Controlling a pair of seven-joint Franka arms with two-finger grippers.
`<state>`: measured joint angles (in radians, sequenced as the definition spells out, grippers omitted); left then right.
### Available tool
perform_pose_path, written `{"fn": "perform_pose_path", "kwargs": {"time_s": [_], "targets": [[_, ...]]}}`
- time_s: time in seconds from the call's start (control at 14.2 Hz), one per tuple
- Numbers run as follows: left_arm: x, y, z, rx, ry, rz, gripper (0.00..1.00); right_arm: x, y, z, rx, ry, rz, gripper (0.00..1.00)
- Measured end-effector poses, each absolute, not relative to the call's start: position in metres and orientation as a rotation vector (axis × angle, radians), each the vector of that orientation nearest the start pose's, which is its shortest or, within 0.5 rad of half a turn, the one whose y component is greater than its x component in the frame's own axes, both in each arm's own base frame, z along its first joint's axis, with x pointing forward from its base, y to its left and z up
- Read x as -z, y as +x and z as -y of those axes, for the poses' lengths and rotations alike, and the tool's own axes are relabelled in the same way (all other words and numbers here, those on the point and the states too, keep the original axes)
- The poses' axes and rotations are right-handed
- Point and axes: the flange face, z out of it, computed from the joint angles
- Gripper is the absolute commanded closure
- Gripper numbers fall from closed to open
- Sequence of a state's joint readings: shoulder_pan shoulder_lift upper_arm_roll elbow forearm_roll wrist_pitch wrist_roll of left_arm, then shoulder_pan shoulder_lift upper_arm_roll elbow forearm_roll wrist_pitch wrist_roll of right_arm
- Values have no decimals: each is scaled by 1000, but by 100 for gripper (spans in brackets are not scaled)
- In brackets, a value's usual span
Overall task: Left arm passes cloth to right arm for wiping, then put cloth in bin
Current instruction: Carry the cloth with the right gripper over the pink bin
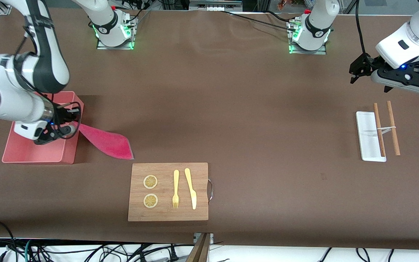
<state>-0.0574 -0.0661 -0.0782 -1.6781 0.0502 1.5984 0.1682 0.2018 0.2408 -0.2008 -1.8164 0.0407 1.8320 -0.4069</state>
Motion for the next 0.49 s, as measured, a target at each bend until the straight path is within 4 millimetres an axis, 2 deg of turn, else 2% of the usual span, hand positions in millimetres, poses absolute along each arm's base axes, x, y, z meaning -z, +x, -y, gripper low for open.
{"fn": "perform_pose_path", "kwargs": {"time_s": [0.28,0.49], "targets": [[-612,531,68,-23,-3051,-469,0,-465,594,-9,-371,-3040,625,100],[-612,531,68,-23,-3051,-469,0,-515,581,0,-339,-3061,617,100]]}}
